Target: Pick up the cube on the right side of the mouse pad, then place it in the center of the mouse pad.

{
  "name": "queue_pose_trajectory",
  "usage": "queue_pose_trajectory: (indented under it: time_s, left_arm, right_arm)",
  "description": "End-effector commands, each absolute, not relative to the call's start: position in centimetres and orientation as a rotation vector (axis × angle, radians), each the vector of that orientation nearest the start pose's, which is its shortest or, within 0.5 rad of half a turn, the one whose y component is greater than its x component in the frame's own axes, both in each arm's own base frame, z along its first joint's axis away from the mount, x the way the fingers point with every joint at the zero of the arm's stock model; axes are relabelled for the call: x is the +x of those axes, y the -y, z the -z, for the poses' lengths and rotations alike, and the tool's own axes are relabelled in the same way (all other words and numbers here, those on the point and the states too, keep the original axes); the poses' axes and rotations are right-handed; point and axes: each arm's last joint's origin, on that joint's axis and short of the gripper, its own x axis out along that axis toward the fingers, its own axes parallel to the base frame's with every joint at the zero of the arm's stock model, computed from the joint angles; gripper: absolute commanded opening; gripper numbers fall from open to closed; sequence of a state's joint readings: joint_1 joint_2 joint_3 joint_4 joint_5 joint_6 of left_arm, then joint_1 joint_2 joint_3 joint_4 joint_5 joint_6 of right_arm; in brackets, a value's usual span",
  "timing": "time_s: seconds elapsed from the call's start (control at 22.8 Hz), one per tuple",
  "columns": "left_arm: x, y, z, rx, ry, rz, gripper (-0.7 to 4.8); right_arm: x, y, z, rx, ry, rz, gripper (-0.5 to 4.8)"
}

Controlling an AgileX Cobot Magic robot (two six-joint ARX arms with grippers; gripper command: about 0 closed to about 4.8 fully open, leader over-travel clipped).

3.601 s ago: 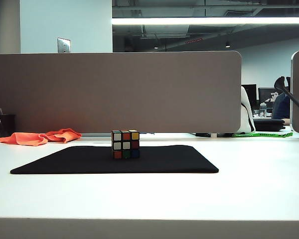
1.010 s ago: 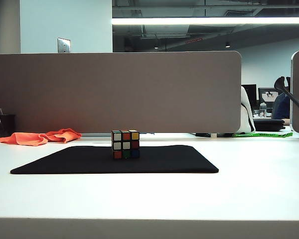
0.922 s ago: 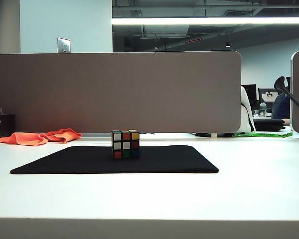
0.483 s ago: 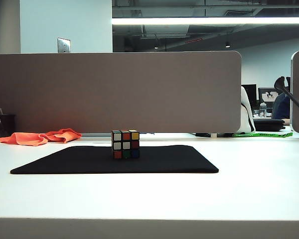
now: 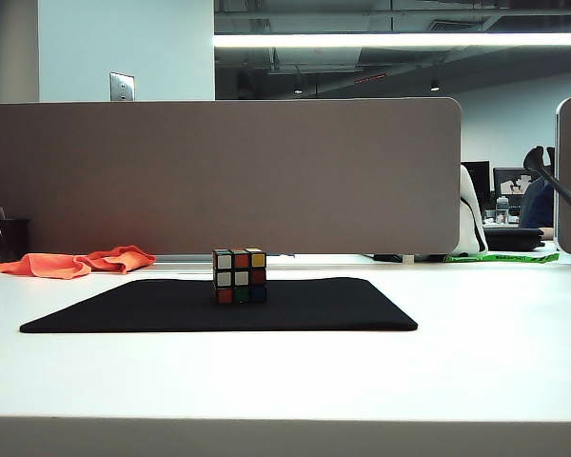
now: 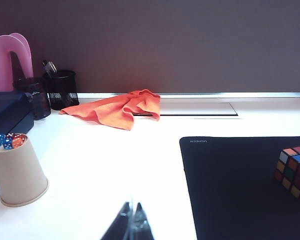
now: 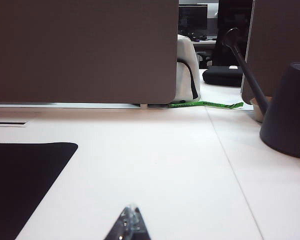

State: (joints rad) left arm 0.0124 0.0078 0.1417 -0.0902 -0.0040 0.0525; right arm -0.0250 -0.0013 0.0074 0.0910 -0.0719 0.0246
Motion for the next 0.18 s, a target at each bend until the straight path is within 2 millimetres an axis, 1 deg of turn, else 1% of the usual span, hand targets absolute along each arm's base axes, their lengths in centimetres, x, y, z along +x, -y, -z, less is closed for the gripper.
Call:
queue_pose_trajectory:
  time_s: [0.04,0.18]
  left_arm:
    - [8.69,-0.11,-20.45,0.053,0.057,-0.017,-0.05]
    - [8.69,-0.11,-20.45,0.053,0.057,-0.017,-0.05]
  right_arm:
    - [9.66,0.05,-17.56,0.017,0.110,-0.045,-0.01]
    - [9.66,0.05,-17.54,0.017,0.108,-0.045,-0.01]
